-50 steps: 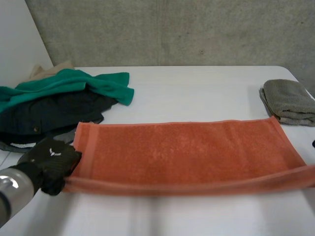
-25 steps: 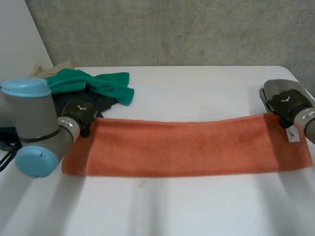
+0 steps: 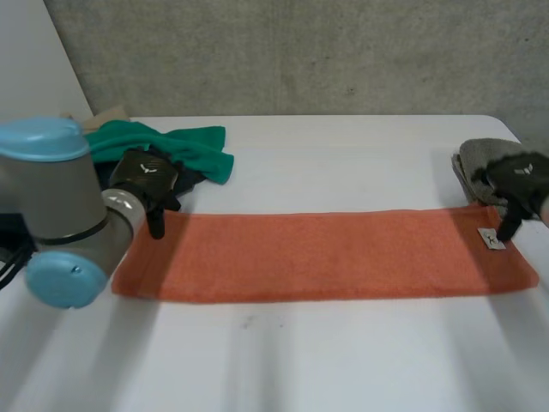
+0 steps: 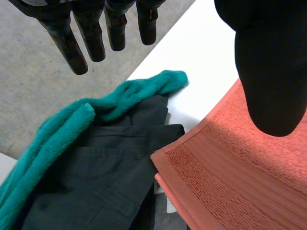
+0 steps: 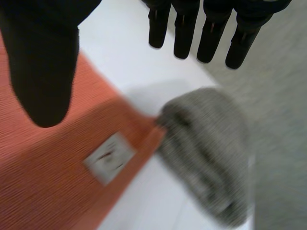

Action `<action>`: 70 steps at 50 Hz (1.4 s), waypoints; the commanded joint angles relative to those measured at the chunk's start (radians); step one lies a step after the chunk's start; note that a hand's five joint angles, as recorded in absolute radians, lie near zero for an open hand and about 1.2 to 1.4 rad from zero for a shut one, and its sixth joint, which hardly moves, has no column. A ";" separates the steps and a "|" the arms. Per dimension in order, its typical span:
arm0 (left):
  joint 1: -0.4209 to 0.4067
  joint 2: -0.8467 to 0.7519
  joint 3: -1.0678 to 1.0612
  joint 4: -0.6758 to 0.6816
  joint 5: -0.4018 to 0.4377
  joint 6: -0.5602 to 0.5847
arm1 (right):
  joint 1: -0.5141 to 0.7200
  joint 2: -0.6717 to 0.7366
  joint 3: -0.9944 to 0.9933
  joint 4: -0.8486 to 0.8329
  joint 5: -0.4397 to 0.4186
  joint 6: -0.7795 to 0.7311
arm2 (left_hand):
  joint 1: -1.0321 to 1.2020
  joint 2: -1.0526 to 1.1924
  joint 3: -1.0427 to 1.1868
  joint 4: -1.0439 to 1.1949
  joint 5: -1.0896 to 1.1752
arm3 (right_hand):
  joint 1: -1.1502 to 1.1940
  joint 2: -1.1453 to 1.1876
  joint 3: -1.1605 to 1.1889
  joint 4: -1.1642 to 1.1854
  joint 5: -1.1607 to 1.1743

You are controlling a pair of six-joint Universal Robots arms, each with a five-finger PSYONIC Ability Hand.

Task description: Fold the laundry.

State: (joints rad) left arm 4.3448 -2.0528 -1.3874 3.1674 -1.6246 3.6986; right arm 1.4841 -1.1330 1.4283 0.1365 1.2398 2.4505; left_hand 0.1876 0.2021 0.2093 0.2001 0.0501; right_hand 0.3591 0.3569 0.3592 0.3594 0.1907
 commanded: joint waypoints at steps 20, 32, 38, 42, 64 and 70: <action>-0.005 0.151 -0.263 0.167 0.120 -0.106 | -0.272 0.093 0.251 -0.149 -0.224 -0.143 | -0.013 -0.028 -0.035 -0.026 -0.050 | 1.037 1.039 1.037 1.037 1.031; 0.002 0.223 -0.298 0.166 0.123 -0.111 | -0.458 -0.048 0.218 -0.164 -0.171 -0.212 | -0.013 -0.028 -0.035 -0.026 -0.050 | 1.037 1.039 1.037 1.037 1.031; 0.006 0.240 -0.311 0.164 0.121 -0.111 | -0.452 -0.063 0.179 -0.160 -0.120 -0.242 | -0.013 -0.028 -0.035 -0.026 -0.050 | 1.037 1.039 1.037 1.037 1.031; 0.007 0.249 -0.324 0.164 0.123 -0.114 | -0.278 -0.131 0.179 -0.169 -0.129 -0.226 | -0.013 -0.028 -0.035 -0.026 -0.050 | 1.037 1.039 1.037 1.037 1.031; 0.007 0.322 -0.400 0.166 0.123 -0.118 | 0.869 0.199 0.006 -0.410 -0.106 -0.242 | -0.013 -0.028 -0.035 -0.026 -0.050 | 1.037 1.039 1.037 1.037 1.031; -0.002 0.319 -0.398 0.167 0.123 -0.121 | 0.892 0.257 -0.022 -0.406 -0.008 -0.248 | -0.013 -0.028 -0.035 -0.026 -0.050 | 0.954 0.956 0.954 0.954 0.948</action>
State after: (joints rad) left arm 4.3505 -1.7293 -1.7860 3.3343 -1.5018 3.5809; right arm 2.3258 -0.9642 1.4558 -0.2799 1.1441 2.2116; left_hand 0.1876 0.2020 0.2097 0.2013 0.0502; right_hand 1.1019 1.1779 1.1886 1.1979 0.9919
